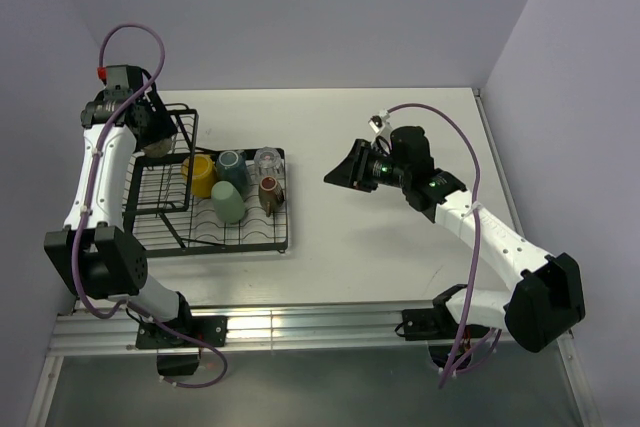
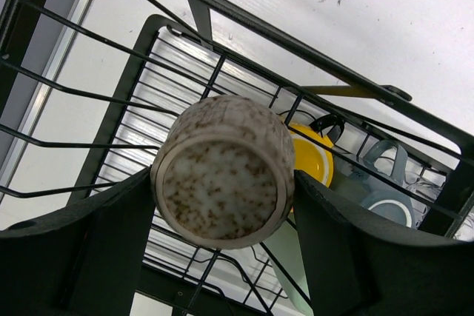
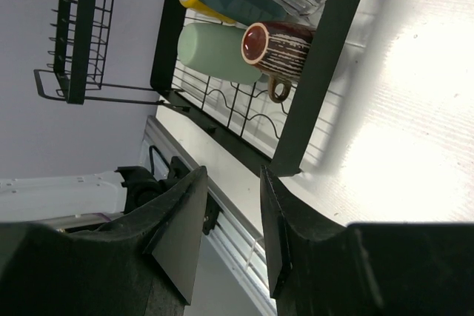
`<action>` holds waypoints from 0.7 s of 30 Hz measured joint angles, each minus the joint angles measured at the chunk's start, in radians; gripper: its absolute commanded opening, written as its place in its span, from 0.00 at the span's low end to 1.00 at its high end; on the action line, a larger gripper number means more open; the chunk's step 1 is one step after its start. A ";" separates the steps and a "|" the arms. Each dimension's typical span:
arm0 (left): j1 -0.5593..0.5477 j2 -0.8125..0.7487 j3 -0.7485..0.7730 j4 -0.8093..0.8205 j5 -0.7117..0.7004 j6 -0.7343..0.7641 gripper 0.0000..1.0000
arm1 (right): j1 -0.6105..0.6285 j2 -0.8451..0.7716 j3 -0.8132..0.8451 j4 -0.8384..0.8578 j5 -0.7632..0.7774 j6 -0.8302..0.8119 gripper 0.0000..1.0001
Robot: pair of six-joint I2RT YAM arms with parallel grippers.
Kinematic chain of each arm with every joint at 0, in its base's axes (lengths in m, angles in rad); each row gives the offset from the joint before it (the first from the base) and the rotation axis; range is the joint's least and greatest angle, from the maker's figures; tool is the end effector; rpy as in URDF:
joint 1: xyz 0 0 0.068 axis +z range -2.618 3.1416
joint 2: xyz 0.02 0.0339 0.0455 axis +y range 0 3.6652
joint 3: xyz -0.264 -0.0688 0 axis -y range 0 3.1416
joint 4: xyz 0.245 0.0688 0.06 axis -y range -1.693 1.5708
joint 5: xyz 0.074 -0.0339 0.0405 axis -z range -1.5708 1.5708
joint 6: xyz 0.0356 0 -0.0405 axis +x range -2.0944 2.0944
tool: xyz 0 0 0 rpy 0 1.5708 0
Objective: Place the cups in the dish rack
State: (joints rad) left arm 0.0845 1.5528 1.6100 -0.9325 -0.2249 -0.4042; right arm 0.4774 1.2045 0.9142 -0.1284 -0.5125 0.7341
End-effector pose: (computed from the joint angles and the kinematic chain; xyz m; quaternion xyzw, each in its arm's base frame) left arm 0.3242 0.0354 0.3679 -0.2631 0.8972 0.0503 0.3511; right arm 0.2347 0.1411 0.3046 -0.0331 0.8222 0.4748 0.3121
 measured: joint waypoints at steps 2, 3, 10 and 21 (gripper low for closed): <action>0.000 0.000 -0.002 -0.002 0.000 0.000 0.78 | 0.003 0.002 0.002 0.000 0.000 0.000 0.42; 0.000 0.000 -0.002 -0.002 0.000 0.000 0.78 | 0.003 0.003 0.002 0.000 0.000 0.000 0.42; 0.000 -0.001 -0.007 -0.009 -0.001 0.000 0.81 | 0.009 0.009 0.002 0.000 0.001 0.000 0.42; 0.000 -0.053 -0.007 -0.015 0.000 0.000 0.97 | 0.012 0.010 0.002 0.000 0.004 0.000 0.43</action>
State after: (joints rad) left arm 0.0845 1.4994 1.6028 -0.9478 -0.2249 -0.4042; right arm 0.4896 1.2140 0.9165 -0.1284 -0.5083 0.7338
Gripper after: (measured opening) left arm 0.960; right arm 0.424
